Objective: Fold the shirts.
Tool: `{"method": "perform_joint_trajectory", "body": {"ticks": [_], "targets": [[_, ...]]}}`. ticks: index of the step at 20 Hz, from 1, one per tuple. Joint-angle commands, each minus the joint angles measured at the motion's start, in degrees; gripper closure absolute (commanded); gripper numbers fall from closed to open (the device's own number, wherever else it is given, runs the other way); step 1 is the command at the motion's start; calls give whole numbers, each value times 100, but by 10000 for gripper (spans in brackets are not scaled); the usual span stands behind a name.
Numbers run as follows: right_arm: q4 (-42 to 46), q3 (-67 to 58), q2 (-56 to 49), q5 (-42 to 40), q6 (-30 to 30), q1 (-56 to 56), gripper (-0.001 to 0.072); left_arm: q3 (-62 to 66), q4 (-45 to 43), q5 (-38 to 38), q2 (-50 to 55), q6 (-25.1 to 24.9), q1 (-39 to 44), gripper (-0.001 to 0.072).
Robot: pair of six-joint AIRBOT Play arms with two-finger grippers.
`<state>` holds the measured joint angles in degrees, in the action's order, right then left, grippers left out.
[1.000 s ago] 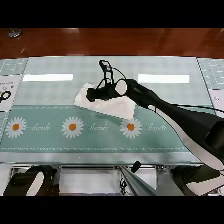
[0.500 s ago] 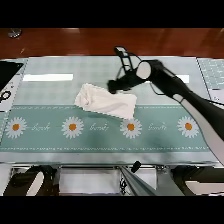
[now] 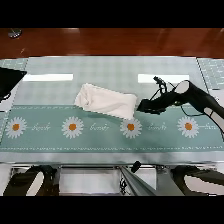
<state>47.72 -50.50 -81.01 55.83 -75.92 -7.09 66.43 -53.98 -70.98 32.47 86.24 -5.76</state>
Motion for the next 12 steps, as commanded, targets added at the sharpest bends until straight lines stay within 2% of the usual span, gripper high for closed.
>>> {"method": "perform_joint_trajectory", "body": {"ticks": [1, 4, 7, 8, 10, 11, 12], "targets": [[-2483, 564, -168, -741, 1126, 210, 85, -2, -15, -372, 4, 0, -4, 686], [-3257, 564, -511, -776, 1416, 109, 85, -2, -7, -431, 7, 4, -4, 686], [-3438, 562, -767, -981, 1414, -256, 93, -2, -7, -428, 15, 4, -4, 686], [-3556, 562, -820, -1058, 1438, -382, 136, -2, -7, -428, 15, 4, -4, 686], [-3602, 479, -778, -973, 1565, -444, 645, -2, -9, -428, 17, 4, -4, 686], [-3530, 341, -678, -710, 1661, -363, 679, -2, -11, -428, 26, 2, -4, 686], [-3379, 160, -501, -404, 1829, -256, 679, -2, -11, -428, 48, 2, -4, 686]]}}
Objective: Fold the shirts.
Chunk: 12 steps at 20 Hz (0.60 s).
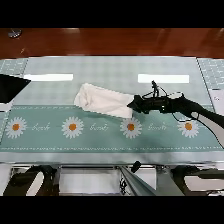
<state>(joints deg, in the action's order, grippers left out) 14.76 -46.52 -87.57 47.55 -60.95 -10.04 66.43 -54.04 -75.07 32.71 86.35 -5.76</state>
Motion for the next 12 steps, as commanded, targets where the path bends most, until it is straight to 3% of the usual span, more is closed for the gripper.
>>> {"method": "perform_joint_trajectory", "body": {"ticks": [1, 7, 9, 12], "targets": [[210, -476, 437, 691, 313, 192, 679, -2, -4, -17, 66, -11, -4, 686], [2367, -2544, 2186, 1875, -1832, 1635, 679, -2, 4, 4, 638, -13, 55, 685], [3084, -3021, 2457, 2452, -2328, 2214, 679, -2, 2, 2, 800, -37, 201, 685], [3630, -3340, 2640, 3491, -2583, 3193, 679, -7, 0, 11, 927, -192, 498, 685]]}}
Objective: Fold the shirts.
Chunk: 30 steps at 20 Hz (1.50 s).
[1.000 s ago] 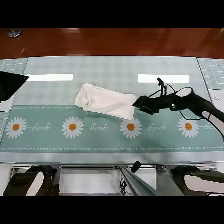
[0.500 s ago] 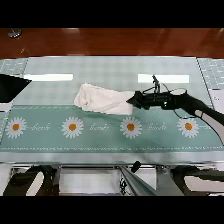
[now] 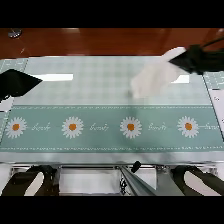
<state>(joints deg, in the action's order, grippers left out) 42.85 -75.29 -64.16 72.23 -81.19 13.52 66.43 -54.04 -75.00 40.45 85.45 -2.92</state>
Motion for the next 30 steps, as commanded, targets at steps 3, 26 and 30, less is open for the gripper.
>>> {"method": "perform_joint_trajectory", "body": {"ticks": [3, 26, 30], "targets": [[1305, -470, 424, 1810, -605, 1864, 679, -39, 2, 125, 168, -225, 457, 685], [7331, 2271, 1488, 3281, -208, 5930, 678, -457, -1578, 2420, 177, -693, 603, 685], [8452, 2994, 1834, 2879, -52, 5928, 332, -457, -1869, 2551, 199, -479, 603, 685]]}}
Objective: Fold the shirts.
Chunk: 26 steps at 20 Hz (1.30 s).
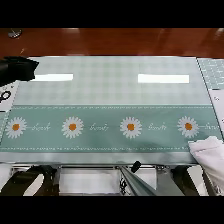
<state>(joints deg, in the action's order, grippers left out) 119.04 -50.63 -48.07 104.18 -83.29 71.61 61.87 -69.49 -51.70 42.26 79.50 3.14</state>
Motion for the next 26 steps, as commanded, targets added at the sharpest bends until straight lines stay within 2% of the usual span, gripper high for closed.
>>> {"method": "perform_joint_trajectory", "body": {"ticks": [1, 2, 4, 5, 6, 7, 8, 9, 11, 13, 14, 15, 16, 18, 20, 23, 26], "targets": [[920, 529, 223, -466, 337, 118, 179, -2, -323, 219, 55, 116, -2, 685], [901, 522, 223, -577, 461, 98, 152, -2, -339, 219, 116, 114, -2, 685], [713, 520, 216, -879, 262, -55, 154, -2, -389, 216, 308, 111, -2, 683], [258, 466, 210, -1056, 221, -192, 156, -2, -385, 221, 437, 114, -2, 642], [-345, 315, 175, -1285, 247, -385, 156, -2, -378, 219, 597, 125, 0, 502], [-887, 79, 92, -1596, 258, -660, 156, 0, -352, 227, 787, 212, 9, 281], [-1329, -210, -7, -1919, 278, -966, 156, 2, -306, 278, 997, 280, 11, 186], [-1858, -581, -153, -2168, 415, -1353, 156, 13, -254, 328, 1196, 179, 11, 186], [-2949, -1320, -511, -2524, 756, -2192, 146, 293, -302, 140, 1663, -365, 11, 186], [-3840, -1875, -905, -2625, 654, -3095, 139, 949, -310, -752, 2229, -243, 17, 174], [-4138, -2039, -1082, -2612, 586, -3534, 138, 1338, -374, -1338, 2524, -79, 72, 116], [-4262, -2122, -1237, -2610, 496, -4004, 137, 1681, -520, -1829, 2771, -61, 186, 55], [-4249, -2133, -1362, -2608, 376, -4415, 87, 1996, -817, -2243, 2988, -63, 356, 0], [-4216, -2133, -1641, -2382, 175, -5154, 84, 2337, -1574, -2583, 3220, 74, 721, -1], [-4205, -2131, -1878, -2118, 164, -5657, 84, 2361, -2170, -2625, 3311, 448, 1047, -2], [-4205, -2131, -2138, -2166, 229, -6148, 83, 2358, -2251, -2710, 3453, 907, 1167, -3], [-4240, -2133, -2168, -2319, 232, -6369, 84, 2356, -2251, -2896, 3453, 922, 1165, 3]]}}
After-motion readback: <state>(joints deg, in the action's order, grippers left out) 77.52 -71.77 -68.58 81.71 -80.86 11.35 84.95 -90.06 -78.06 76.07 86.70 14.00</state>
